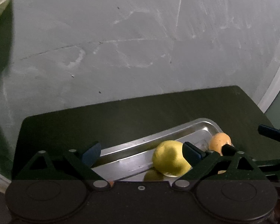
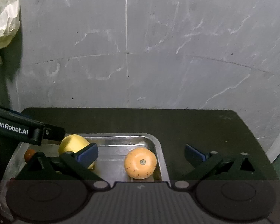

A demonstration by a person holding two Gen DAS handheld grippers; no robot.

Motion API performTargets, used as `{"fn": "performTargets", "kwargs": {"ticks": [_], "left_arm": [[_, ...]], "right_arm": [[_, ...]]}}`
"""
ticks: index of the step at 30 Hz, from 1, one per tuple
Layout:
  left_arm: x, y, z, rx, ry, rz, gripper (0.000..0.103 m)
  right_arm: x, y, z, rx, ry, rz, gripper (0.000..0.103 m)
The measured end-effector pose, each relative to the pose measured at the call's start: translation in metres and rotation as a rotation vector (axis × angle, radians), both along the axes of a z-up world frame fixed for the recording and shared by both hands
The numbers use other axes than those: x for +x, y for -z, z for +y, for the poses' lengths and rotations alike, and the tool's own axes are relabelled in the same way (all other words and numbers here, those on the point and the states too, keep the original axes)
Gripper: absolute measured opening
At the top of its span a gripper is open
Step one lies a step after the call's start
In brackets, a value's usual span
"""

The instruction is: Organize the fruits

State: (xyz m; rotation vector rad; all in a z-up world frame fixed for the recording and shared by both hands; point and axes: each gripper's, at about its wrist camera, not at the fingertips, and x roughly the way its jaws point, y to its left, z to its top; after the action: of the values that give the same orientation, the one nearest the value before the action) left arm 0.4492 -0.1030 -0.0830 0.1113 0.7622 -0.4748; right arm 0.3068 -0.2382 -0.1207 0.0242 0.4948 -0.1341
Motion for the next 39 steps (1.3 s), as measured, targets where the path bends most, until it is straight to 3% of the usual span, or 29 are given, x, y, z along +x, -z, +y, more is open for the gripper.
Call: {"fn": "performTargets", "kwargs": {"ticks": [3, 19, 39], "left_arm": [[-0.006, -0.005, 0.008, -0.015, -0.011, -0.028, 0.099], [-0.027, -0.023, 0.038, -0.049, -0.050, -0.073, 0.102], [-0.099, -0.048, 0.055, -0.001, -0.202, -0.106, 0.102]], "right_arm": [[-0.011, -0.006, 0.004, -0.008, 0.021, -0.016, 0.101], [-0.042, -0.035, 0.011, -0.015, 0.057, -0.045, 0.103], [-0.086, -0.042, 0.005, 0.033, -0.115, -0.106, 0.103]]}}
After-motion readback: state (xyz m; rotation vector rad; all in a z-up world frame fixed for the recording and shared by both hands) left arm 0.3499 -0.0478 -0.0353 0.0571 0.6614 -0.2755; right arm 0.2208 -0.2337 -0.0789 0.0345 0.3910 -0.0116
